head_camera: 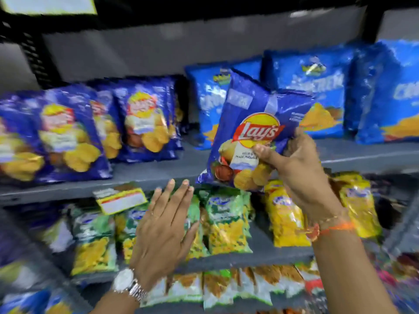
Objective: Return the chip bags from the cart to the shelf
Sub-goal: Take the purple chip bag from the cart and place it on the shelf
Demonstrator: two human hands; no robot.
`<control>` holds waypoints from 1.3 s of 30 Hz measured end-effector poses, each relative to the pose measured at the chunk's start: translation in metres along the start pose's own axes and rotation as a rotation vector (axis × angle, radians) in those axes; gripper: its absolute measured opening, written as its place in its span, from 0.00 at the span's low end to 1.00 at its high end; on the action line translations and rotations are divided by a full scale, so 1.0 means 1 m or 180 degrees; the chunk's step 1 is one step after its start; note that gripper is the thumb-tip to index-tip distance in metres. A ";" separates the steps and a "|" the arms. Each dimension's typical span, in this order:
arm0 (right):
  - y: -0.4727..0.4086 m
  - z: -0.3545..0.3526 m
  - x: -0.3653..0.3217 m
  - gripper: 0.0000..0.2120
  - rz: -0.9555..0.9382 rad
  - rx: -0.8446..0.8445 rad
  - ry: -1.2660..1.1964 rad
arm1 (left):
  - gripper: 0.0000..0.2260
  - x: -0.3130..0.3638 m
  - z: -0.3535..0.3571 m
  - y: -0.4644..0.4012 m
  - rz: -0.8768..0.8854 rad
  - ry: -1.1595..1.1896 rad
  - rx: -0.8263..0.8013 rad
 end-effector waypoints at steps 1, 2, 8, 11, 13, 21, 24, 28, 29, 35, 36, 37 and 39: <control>-0.010 0.020 0.009 0.22 0.0022 -0.0083 0.0009 | 0.30 -0.017 -0.001 0.004 -0.0109 -0.0099 -0.0056; -0.020 0.040 0.019 0.21 0.0051 -0.0183 0.0034 | 0.31 -0.033 -0.002 0.009 -0.0201 -0.0183 -0.0100; -0.064 0.120 0.087 0.16 0.0389 -0.0497 0.0428 | 0.33 -0.114 0.009 0.034 -0.0580 -0.0318 -0.0192; -0.076 0.144 0.116 0.15 0.0530 -0.0595 0.0442 | 0.33 -0.148 0.023 0.038 -0.0591 -0.0309 -0.0244; -0.081 0.154 0.128 0.17 0.0552 -0.0555 0.0419 | 0.33 -0.163 0.033 0.037 -0.0497 -0.0246 -0.0307; -0.080 0.173 0.149 0.28 0.0629 -0.0329 0.0781 | 0.29 -0.179 0.051 0.040 -0.0577 0.0287 -0.0004; -0.074 0.168 0.148 0.30 0.0466 -0.0139 0.1073 | 0.29 -0.180 0.054 0.040 -0.0610 0.0384 0.0185; -0.068 0.164 0.143 0.38 0.0298 -0.0064 0.1550 | 0.27 -0.182 0.057 0.040 -0.0628 0.0434 0.0373; -0.068 0.165 0.142 0.38 0.0272 -0.0067 0.1589 | 0.27 -0.181 0.057 0.040 -0.0618 0.0452 0.0413; -0.065 0.156 0.129 0.36 0.0238 -0.0019 0.1452 | 0.25 -0.178 0.051 0.042 -0.0653 0.0595 0.0626; -0.064 0.149 0.124 0.36 0.0231 0.0038 0.1358 | 0.24 -0.174 0.048 0.042 -0.0669 0.0629 0.0717; -0.062 0.140 0.118 0.35 0.0205 0.0111 0.1279 | 0.23 -0.168 0.045 0.040 -0.0662 0.0675 0.0817; -0.054 0.121 0.103 0.32 0.0096 0.0271 0.1192 | 0.23 -0.148 0.038 0.032 -0.0553 0.0821 0.0976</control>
Point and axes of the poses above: each hand's wrist, its own y-axis away from the middle knuckle, its own z-axis out of the palm, x = y × z, the point moved 6 cm from there along -y, towards the middle knuckle, and after that the axes turned 14 degrees about -y, right-handed, at the moved point
